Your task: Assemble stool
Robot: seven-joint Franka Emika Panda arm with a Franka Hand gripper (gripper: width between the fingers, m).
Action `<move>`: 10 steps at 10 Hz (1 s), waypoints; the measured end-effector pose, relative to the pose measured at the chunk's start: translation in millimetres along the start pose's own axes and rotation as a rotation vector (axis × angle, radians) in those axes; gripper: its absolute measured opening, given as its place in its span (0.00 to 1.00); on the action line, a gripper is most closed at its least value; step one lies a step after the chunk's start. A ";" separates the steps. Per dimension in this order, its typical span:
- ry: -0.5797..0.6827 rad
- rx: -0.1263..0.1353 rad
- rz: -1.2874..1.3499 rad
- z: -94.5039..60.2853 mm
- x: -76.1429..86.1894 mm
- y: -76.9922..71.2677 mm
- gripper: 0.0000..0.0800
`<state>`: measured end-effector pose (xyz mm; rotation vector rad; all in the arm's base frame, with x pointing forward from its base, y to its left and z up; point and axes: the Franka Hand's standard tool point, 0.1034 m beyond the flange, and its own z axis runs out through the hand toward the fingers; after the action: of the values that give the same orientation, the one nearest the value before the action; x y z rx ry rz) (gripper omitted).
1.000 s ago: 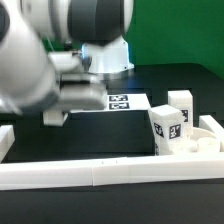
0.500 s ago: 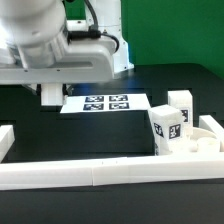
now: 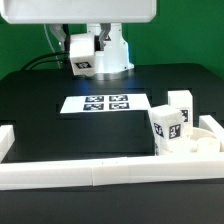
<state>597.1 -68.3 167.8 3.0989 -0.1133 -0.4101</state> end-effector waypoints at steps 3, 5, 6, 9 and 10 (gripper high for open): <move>0.243 -0.075 -0.014 3.2 10.5 -13.7 0.41; 0.361 -0.094 -0.073 -15.1 17.4 -52.2 0.41; 0.432 -0.108 -0.094 -23.5 22.7 -70.7 0.41; 0.626 -0.104 -0.145 -20.1 27.9 -100.9 0.41; 0.635 -0.103 -0.141 -20.5 28.8 -99.1 0.41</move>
Offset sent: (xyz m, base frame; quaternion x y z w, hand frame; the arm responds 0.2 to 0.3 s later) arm 0.0069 0.0323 0.0143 -0.1339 0.1273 -0.0429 0.9819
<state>637.1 28.5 177.8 2.9700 0.1306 0.5527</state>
